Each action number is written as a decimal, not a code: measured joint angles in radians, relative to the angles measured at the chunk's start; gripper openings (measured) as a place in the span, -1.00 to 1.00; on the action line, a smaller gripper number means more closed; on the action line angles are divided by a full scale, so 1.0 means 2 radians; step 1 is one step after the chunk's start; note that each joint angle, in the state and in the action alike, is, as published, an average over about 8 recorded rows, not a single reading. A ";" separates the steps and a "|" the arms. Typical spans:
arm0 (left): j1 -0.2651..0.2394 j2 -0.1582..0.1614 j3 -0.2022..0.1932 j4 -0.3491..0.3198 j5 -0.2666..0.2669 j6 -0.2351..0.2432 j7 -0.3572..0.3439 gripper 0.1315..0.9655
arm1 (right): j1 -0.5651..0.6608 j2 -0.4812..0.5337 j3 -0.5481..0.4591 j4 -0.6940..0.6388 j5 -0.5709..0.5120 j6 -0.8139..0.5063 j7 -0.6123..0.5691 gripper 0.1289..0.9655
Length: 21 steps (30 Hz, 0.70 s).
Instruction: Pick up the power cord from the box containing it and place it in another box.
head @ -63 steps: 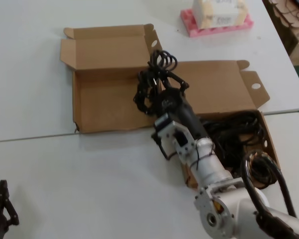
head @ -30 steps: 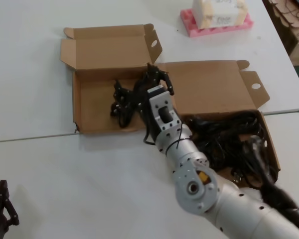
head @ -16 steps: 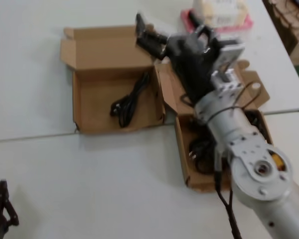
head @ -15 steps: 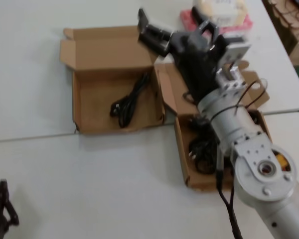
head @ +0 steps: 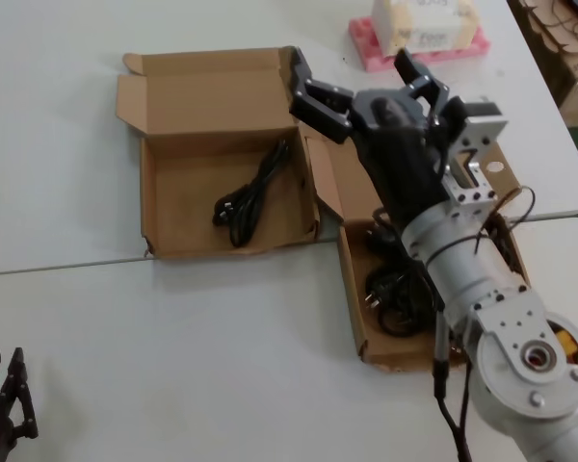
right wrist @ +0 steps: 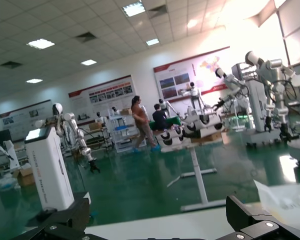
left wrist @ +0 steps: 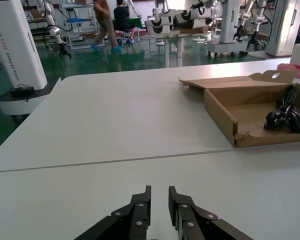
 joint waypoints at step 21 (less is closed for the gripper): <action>0.000 0.000 0.000 0.000 0.000 0.000 0.000 -0.13 | -0.098 0.013 0.055 0.024 0.031 -0.024 0.000 1.00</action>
